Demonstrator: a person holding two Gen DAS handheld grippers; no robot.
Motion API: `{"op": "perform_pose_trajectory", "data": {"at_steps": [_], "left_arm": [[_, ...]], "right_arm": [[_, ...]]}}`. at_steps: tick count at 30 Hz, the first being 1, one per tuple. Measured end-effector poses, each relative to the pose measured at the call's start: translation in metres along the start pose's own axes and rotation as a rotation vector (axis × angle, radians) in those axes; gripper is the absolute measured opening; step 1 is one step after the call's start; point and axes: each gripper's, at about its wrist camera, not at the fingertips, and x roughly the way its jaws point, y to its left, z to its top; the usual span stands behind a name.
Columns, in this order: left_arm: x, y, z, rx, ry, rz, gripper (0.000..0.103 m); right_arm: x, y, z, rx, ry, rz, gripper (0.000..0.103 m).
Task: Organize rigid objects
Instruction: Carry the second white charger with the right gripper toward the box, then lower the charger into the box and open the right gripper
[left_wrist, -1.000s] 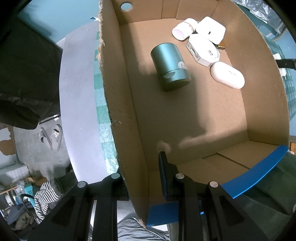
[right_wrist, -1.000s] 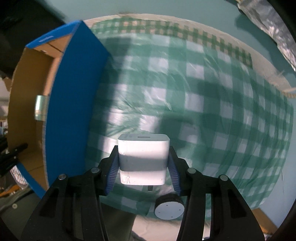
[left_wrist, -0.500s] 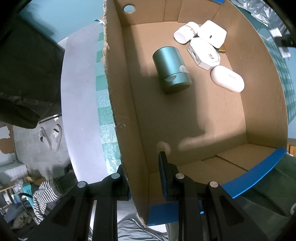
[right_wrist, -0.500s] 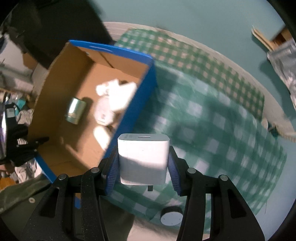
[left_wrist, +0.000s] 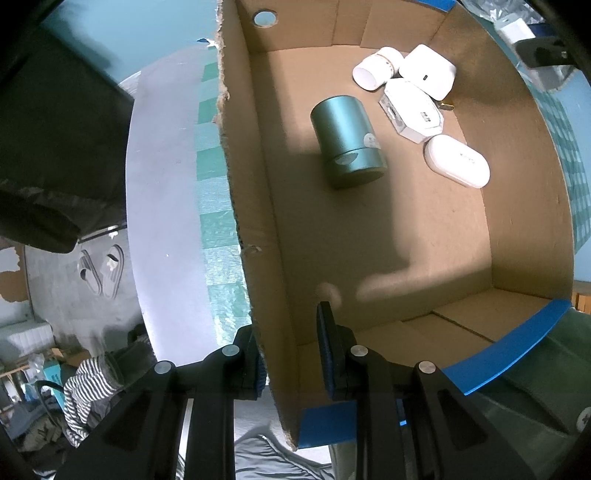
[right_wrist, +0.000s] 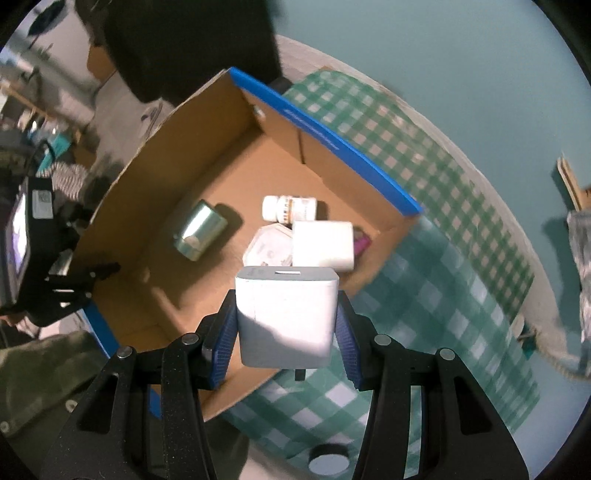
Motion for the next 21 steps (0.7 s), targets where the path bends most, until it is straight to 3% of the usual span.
{"op": "perform_pose_trajectory", "data": {"at_steps": [12, 21], "left_arm": [[0.001, -0.001, -0.004, -0.005, 0.004, -0.002, 0.022], [0.001, 0.001, -0.006, -0.005, 0.005, 0.001, 0.022]], "right_arm": [[0.039, 0.015, 0.009, -0.04, 0.088, -0.006, 0.049], [0.042, 0.013, 0.005, -0.028, 0.097, -0.006, 0.05]]}}
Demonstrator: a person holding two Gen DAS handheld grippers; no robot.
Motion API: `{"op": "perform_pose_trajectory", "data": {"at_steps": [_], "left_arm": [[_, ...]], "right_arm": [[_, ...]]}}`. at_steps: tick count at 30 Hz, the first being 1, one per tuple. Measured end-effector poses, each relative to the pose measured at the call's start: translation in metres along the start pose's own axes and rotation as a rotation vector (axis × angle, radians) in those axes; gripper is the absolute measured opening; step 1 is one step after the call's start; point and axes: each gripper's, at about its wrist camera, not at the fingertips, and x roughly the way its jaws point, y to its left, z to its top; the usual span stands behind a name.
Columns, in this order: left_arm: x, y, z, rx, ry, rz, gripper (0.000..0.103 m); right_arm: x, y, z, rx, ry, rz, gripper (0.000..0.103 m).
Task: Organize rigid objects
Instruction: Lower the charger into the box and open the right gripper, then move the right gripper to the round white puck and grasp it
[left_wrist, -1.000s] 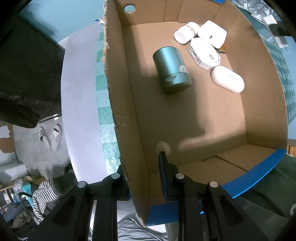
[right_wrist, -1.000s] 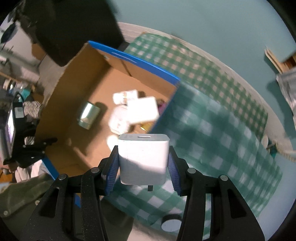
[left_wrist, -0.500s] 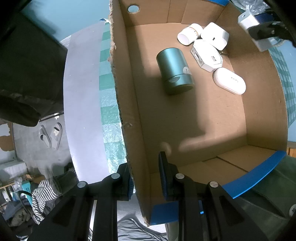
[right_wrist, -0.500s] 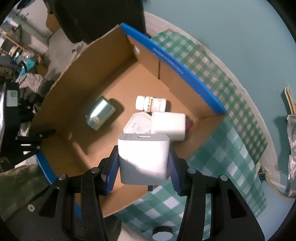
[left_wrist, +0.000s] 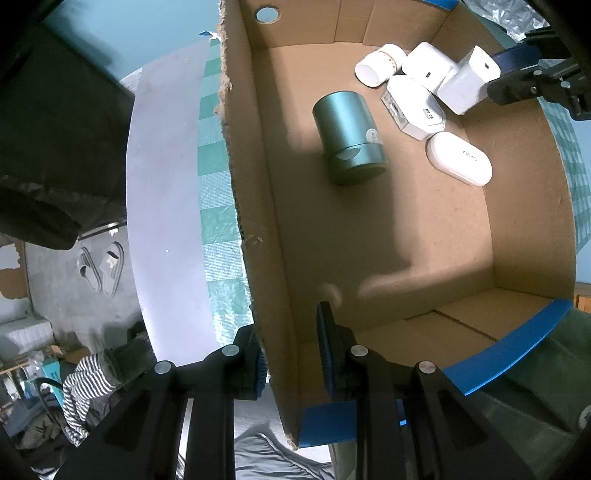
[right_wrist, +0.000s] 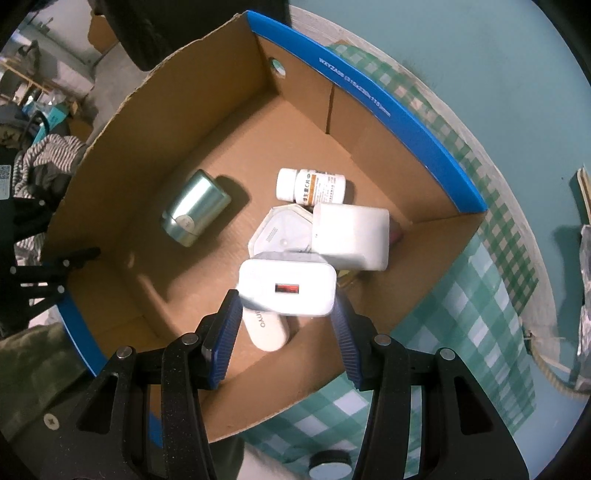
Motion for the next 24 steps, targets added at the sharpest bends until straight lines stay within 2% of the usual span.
{"op": "perform_pose_trajectory", "data": {"at_steps": [9, 10, 12, 13, 24], "left_arm": [[-0.003, -0.005, 0.002, 0.014, -0.006, 0.001, 0.022], [-0.003, -0.006, 0.002, 0.016, -0.007, 0.002, 0.022], [-0.004, -0.007, 0.003, 0.019, -0.008, 0.002, 0.022], [-0.004, -0.007, 0.003, 0.021, -0.01, 0.001, 0.022], [-0.008, -0.009, 0.003, 0.03, -0.015, -0.002, 0.022]], "right_arm": [[-0.017, -0.001, -0.003, 0.018, -0.036, -0.011, 0.05], [-0.019, -0.001, -0.004, 0.023, -0.039, -0.014, 0.051], [-0.024, -0.002, -0.007, 0.036, -0.047, -0.022, 0.063], [-0.026, -0.002, -0.008, 0.041, -0.054, -0.025, 0.065], [-0.046, -0.025, -0.041, 0.192, -0.093, -0.015, 0.07]]}}
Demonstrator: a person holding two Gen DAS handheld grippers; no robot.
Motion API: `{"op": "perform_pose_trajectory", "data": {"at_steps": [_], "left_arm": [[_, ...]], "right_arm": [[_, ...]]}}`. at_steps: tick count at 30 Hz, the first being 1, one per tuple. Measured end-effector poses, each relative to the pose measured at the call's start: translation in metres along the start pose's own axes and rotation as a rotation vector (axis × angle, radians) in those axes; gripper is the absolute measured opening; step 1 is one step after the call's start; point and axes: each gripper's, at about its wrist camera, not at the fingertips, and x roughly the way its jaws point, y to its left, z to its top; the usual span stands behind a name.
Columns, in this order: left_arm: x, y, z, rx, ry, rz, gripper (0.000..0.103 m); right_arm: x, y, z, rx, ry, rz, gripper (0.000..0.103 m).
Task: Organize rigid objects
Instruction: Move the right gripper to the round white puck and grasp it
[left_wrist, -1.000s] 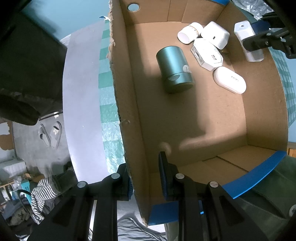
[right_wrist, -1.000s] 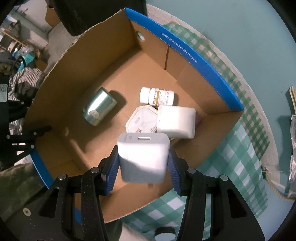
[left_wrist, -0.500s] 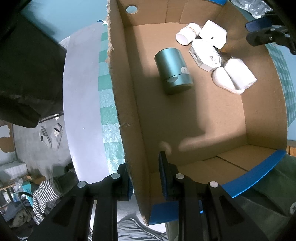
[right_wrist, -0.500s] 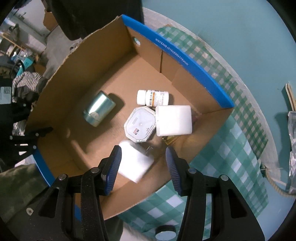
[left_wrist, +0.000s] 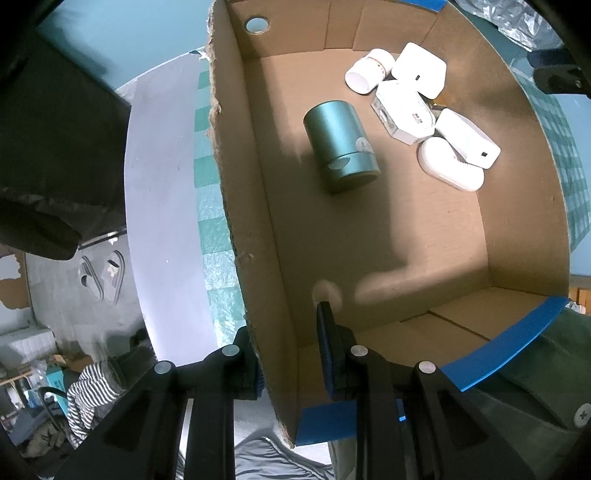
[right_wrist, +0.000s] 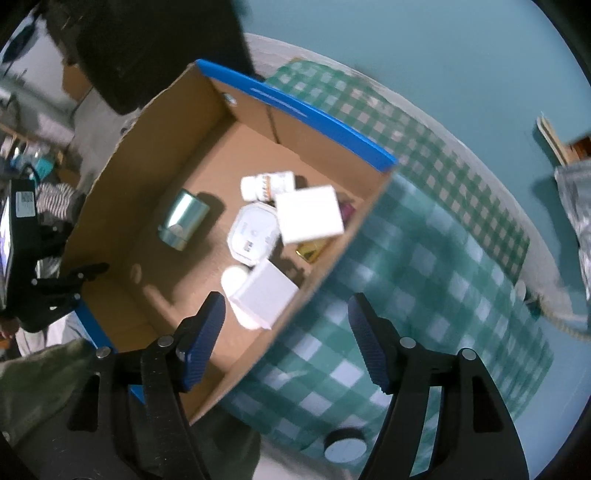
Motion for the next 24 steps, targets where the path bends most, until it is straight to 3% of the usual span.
{"op": "perform_pose_trajectory", "data": {"at_steps": [24], "left_arm": [[0.001, -0.003, 0.001, 0.046, 0.023, 0.0, 0.022]], "right_arm": [[0.0, -0.094, -0.127, 0.525, 0.04, 0.005, 0.072]]}}
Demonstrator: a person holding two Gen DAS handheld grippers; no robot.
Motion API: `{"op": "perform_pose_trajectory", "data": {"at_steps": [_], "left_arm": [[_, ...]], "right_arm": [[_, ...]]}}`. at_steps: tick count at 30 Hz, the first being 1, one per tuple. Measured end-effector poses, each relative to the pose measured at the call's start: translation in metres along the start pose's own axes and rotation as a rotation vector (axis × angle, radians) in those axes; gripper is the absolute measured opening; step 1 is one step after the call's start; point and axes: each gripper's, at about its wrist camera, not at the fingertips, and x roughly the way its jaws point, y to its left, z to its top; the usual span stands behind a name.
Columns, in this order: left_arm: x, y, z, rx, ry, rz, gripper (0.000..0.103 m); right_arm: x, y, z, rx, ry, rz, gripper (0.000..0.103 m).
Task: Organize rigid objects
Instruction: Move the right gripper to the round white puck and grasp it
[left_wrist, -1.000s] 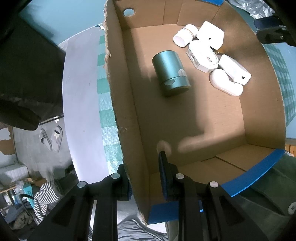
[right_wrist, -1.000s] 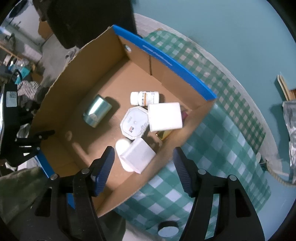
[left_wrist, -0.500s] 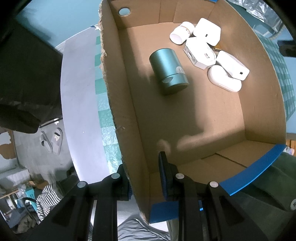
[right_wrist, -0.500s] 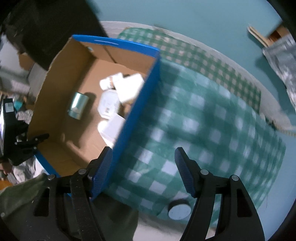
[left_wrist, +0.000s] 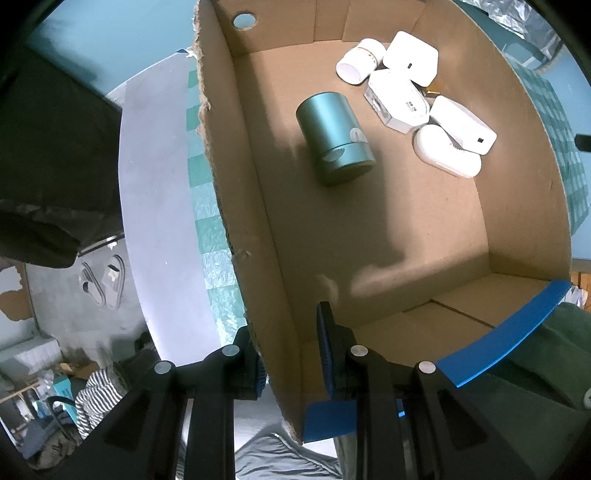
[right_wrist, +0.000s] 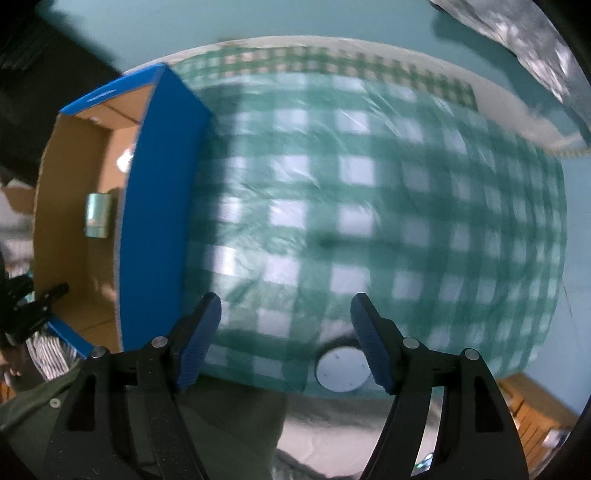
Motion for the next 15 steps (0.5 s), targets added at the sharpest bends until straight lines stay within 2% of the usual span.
{"op": "perform_pose_trajectory", "data": {"at_steps": [9, 15], "left_arm": [[-0.001, 0.003, -0.001, 0.014, -0.002, -0.001, 0.022], [0.0, 0.0, 0.0, 0.027, 0.002, 0.002, 0.022]], "right_arm": [[0.039, -0.047, -0.037, 0.149, 0.07, -0.036, 0.073], [0.065, -0.07, -0.058, 0.254, 0.099, -0.009, 0.073]]}}
